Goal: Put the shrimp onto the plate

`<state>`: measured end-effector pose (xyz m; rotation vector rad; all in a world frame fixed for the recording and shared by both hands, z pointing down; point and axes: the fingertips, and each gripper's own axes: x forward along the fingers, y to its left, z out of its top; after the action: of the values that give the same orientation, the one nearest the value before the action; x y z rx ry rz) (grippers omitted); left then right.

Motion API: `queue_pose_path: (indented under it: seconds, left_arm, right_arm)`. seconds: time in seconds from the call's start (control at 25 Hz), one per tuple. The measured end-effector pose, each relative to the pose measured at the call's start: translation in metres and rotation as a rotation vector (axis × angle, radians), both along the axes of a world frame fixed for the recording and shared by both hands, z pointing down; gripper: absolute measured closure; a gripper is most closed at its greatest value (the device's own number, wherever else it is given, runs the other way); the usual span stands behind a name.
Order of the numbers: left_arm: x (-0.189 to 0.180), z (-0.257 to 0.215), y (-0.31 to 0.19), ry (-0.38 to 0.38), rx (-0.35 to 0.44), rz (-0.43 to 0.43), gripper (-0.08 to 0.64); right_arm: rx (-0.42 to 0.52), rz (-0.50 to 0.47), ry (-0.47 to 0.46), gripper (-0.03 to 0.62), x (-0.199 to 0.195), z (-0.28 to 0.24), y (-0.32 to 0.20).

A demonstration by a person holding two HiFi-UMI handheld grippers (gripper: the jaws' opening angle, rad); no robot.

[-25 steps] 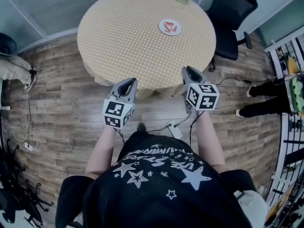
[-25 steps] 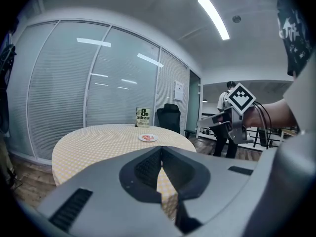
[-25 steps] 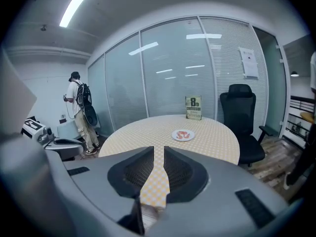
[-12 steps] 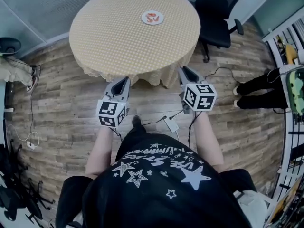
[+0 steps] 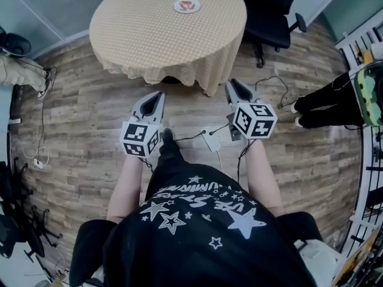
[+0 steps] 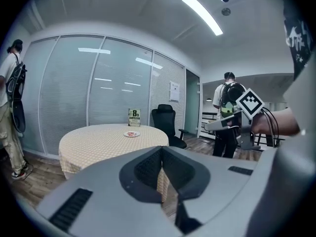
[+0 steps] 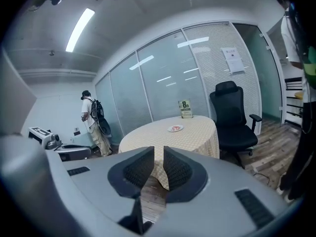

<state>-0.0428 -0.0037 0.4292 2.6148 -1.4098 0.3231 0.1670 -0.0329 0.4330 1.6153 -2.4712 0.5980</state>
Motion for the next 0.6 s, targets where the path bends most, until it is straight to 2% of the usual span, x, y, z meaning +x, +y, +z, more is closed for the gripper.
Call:
queue_pose_path:
  seconds: [0.16,0.32,0.6]
  left_arm:
    - [0.009,-0.007,0.028,0.001,0.019,-0.017,0.552]
    - [0.021,-0.016,0.055,0.002,0.033,-0.027,0.552]
    - [0.037,-0.021,0.091,-0.005,0.037,-0.039,0.552]
  right_arm:
    - [0.026,-0.031,-0.014,0.53,0.006,-0.007,0.029]
    - [0.044,-0.068,0.031,0.542,0.016,-0.013,0.058]
    - [0.03,-0.097,0.047,0.549,0.033,-0.01,0.089]
